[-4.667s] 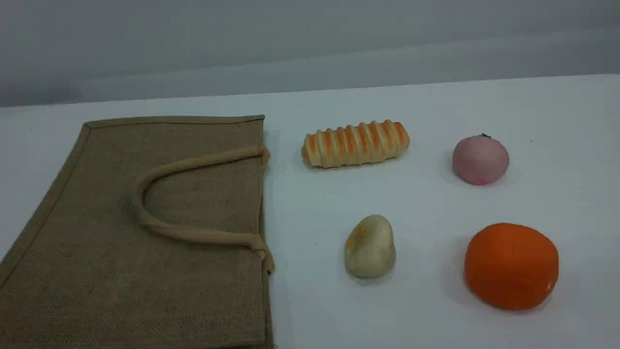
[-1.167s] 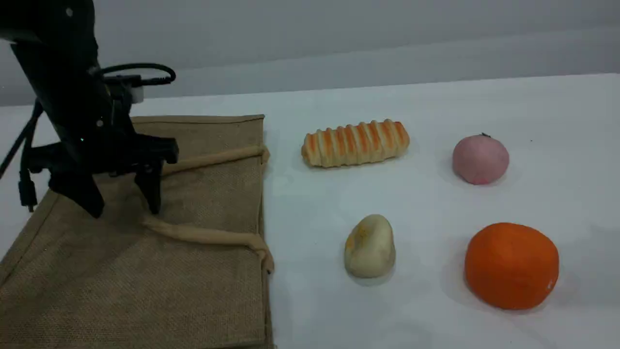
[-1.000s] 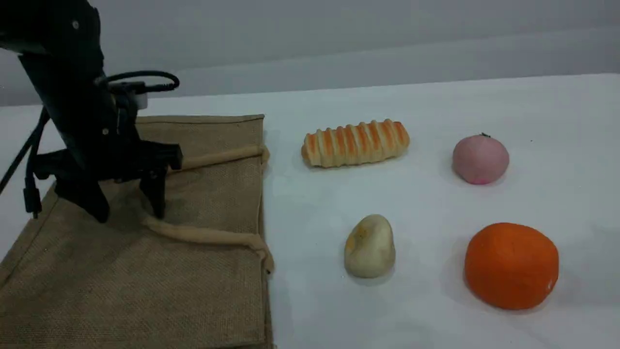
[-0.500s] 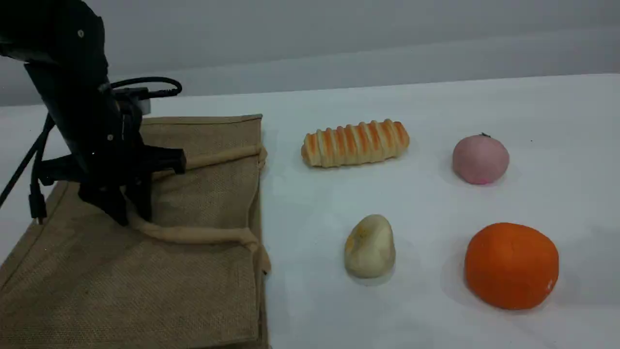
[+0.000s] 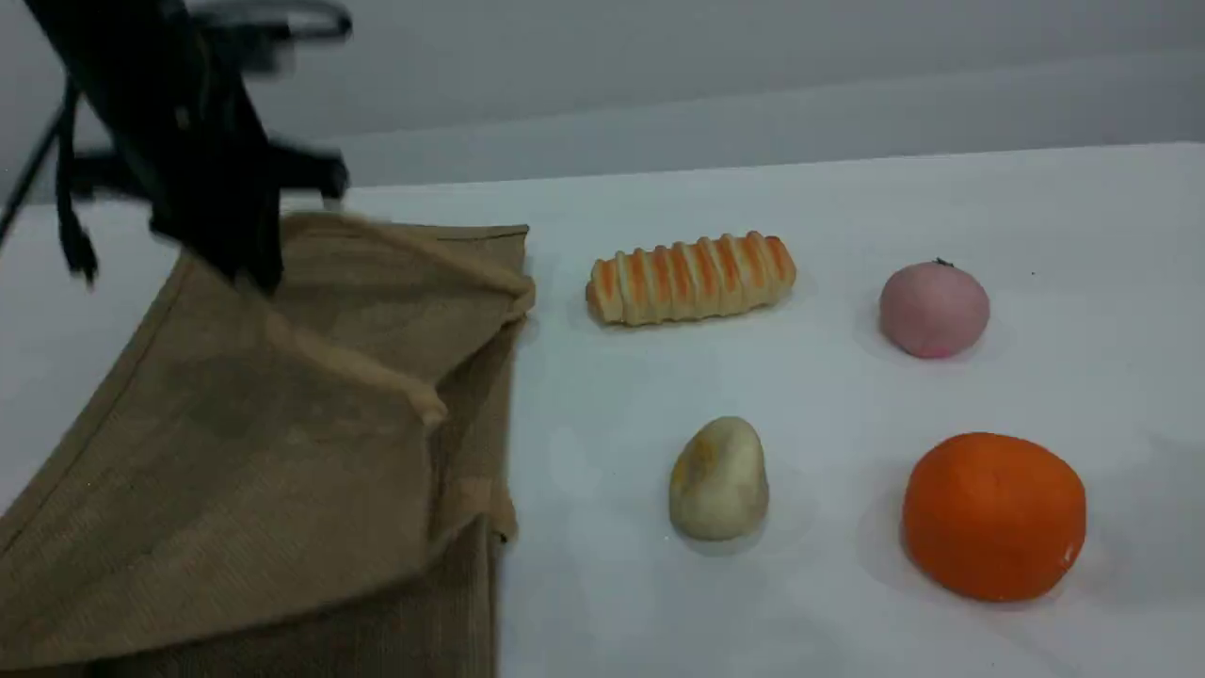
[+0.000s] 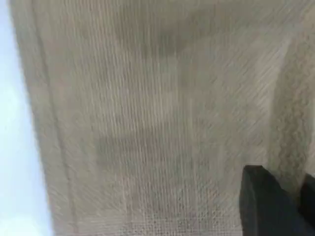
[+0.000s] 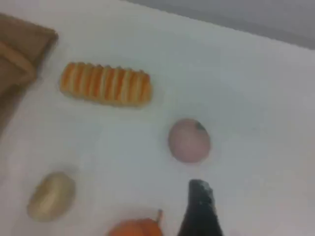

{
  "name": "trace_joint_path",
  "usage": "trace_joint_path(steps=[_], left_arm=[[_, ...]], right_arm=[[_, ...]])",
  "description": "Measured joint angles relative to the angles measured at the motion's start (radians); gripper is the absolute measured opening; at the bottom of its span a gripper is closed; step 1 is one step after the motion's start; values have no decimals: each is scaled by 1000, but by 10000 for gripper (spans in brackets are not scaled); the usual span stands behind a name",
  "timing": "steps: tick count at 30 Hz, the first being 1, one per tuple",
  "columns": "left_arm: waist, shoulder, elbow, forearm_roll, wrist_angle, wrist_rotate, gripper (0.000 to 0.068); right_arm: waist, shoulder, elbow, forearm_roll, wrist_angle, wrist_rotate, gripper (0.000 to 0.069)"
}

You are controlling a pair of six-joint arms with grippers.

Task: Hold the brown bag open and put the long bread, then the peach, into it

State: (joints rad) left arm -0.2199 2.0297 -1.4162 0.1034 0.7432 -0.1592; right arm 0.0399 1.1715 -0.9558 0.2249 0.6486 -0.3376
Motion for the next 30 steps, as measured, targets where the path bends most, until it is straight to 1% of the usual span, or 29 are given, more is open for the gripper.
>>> trace_joint_path(steps=[7,12,15,17,20,25,27,30], left_arm=[[0,-75,-138,0,102,110,92],[0,-99,-229,0,161,126,92],[0,-99,-292,-1,227,131,92],[0,-99,-331,-1,260,153,92],[0,-99,-389,-1,317,159,92],[0,-99,-478,-2,379,174,92],[0,-99,-498,-2,384,174,92],[0,-99,-502,-5,392,174,92]], right_arm=[[0,12,0,-51,0,-205,460],[0,75,0,-48,-12,-363,460],[0,142,0,-41,-15,-442,460],[0,189,0,-21,-20,-489,460],[1,257,0,28,-51,-551,460],[1,368,0,147,-147,-683,460],[1,410,0,214,-184,-745,460],[27,473,0,309,-218,-851,460]])
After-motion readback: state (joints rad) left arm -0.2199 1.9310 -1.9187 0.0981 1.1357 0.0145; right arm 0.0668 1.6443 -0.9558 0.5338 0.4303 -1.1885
